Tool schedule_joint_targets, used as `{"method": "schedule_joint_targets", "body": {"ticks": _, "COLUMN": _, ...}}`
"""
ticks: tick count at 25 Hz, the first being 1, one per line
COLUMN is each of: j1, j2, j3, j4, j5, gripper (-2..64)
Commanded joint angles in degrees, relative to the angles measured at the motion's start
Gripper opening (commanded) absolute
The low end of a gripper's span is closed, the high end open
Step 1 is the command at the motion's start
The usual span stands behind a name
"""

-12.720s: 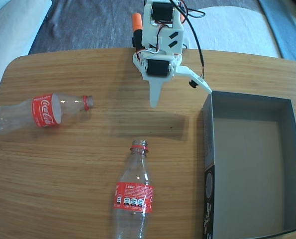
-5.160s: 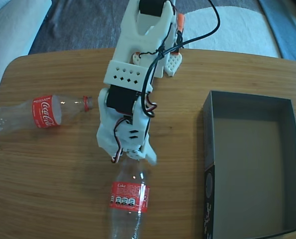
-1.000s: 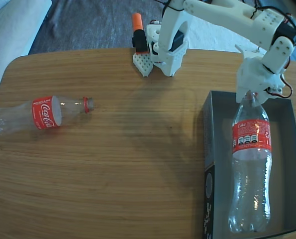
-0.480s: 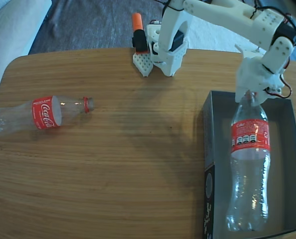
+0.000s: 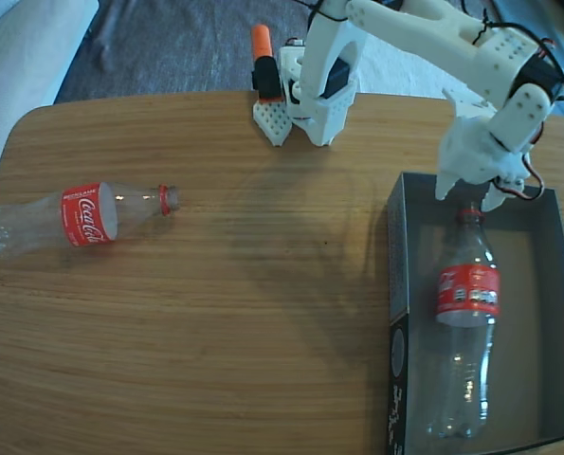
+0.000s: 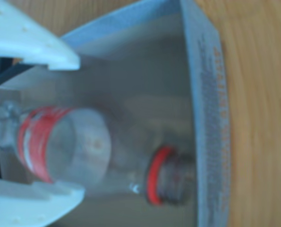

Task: Grasp the bottles and put them in the box.

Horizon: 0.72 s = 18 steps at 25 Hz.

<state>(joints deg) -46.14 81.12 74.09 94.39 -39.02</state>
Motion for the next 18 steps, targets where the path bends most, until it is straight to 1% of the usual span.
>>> {"method": "schedule_joint_targets", "body": {"ticks": 1, "j1": 2.9, "j2": 1.6, "j3": -3.3, "j4": 1.0, "j5": 0.4, "gripper": 28.4}}
{"method": "schedule_joint_targets", "body": {"ticks": 4, "j1": 10.1, "j2": 1.6, "j3": -7.6, "j4": 1.0, "j5": 0.4, "gripper": 28.4}}
{"method": "schedule_joint_targets", "body": {"ticks": 10, "j1": 28.7, "j2": 1.6, "j3": -15.5, "j4": 1.8, "j5": 1.1, "gripper": 28.4}}
{"method": "schedule_joint_targets", "body": {"ticks": 18, "j1": 49.6, "j2": 1.6, "j3": -15.1, "j4": 2.0, "j5": 13.9, "gripper": 28.4}}
